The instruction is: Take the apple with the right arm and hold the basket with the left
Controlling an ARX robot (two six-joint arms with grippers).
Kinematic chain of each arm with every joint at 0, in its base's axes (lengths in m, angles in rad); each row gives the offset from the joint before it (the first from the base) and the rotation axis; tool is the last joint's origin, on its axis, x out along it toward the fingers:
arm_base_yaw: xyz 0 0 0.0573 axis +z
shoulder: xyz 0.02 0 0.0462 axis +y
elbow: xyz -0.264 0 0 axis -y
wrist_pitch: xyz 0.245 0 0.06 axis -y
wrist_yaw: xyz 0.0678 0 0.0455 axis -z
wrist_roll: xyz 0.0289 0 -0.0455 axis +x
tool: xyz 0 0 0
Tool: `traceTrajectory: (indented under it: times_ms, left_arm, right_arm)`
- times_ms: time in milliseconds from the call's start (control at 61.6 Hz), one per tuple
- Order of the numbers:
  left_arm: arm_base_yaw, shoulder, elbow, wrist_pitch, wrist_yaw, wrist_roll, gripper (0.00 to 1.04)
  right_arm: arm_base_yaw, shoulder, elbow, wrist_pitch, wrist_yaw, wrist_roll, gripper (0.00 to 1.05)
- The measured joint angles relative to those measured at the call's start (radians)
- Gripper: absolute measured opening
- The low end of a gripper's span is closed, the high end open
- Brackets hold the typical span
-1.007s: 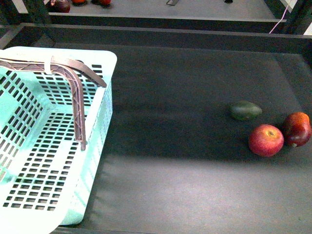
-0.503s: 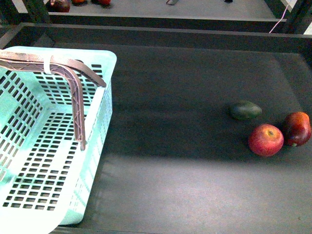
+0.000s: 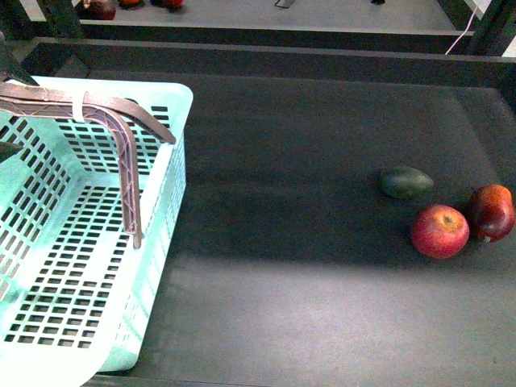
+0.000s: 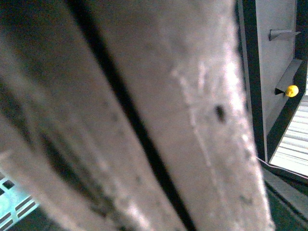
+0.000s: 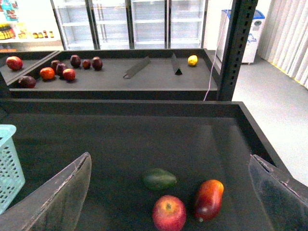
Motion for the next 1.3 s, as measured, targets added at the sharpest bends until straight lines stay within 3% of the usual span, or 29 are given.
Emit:
traceTrajectory:
  times_ms: [276, 390, 796, 1299]
  left_arm:
    - [-0.008, -0.005, 0.009, 0.01, 0.008, -0.047, 0.28]
    - [-0.009, -0.021, 0.009, 0.003, 0.031, -0.118, 0.18]
    - [-0.042, -0.152, -0.003, -0.093, 0.022, 0.002, 0.16]
    - [-0.372, -0.316, 0.134, -0.258, -0.003, 0.078, 0.16]
  right_arm:
    - [0.0, 0.0, 0.0, 0.0, 0.0, 0.0, 0.96]
    - [0.0, 0.0, 0.0, 0.0, 0.0, 0.0, 0.96]
    - [0.0, 0.0, 0.0, 0.0, 0.0, 0.0, 0.96]
    - [0.0, 0.0, 0.0, 0.0, 0.0, 0.0, 0.96]
